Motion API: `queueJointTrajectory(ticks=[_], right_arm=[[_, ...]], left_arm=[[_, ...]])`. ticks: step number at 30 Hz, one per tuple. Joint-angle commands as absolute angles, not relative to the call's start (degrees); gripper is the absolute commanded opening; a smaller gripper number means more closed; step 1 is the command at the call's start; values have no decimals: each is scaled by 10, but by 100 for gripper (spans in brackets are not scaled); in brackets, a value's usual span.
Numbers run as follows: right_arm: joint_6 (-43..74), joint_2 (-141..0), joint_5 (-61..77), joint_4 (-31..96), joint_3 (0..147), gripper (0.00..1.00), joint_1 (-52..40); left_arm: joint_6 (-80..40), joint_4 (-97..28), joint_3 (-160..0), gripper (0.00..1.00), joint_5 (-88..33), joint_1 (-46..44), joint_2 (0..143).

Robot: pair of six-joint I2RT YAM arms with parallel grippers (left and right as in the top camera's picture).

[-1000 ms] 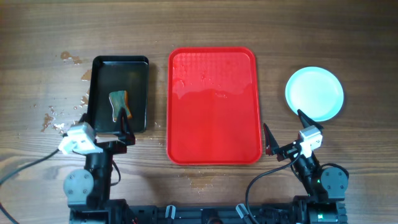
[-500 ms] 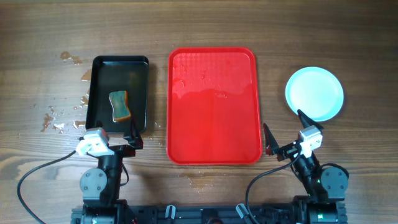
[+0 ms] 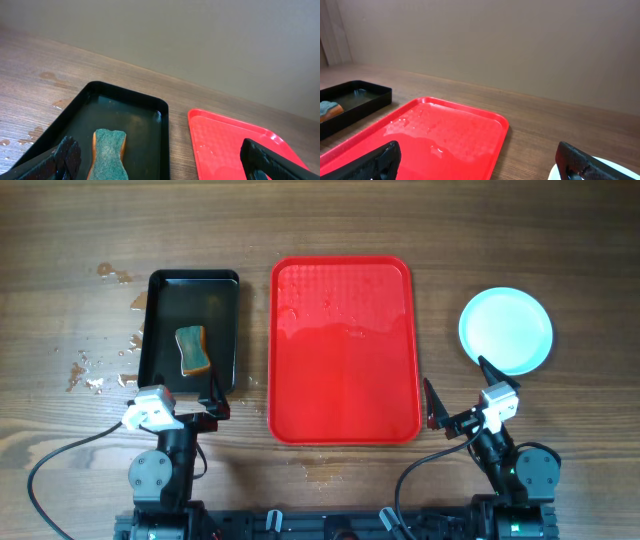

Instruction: Clean dirty plates on tray and stack at the side

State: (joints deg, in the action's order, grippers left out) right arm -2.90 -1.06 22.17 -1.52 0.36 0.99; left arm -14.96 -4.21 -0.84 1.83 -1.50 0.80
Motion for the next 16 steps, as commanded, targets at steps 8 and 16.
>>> queueJointTrajectory(ticks=[8, 16], right_arm=[[-30, -8, 216, -17, 3, 100, 7], [-30, -8, 216, -17, 3, 100, 7]], left_arm=[[-155, -39, -3, 100, 26, -18, 3], [-155, -39, -3, 100, 26, -18, 3]])
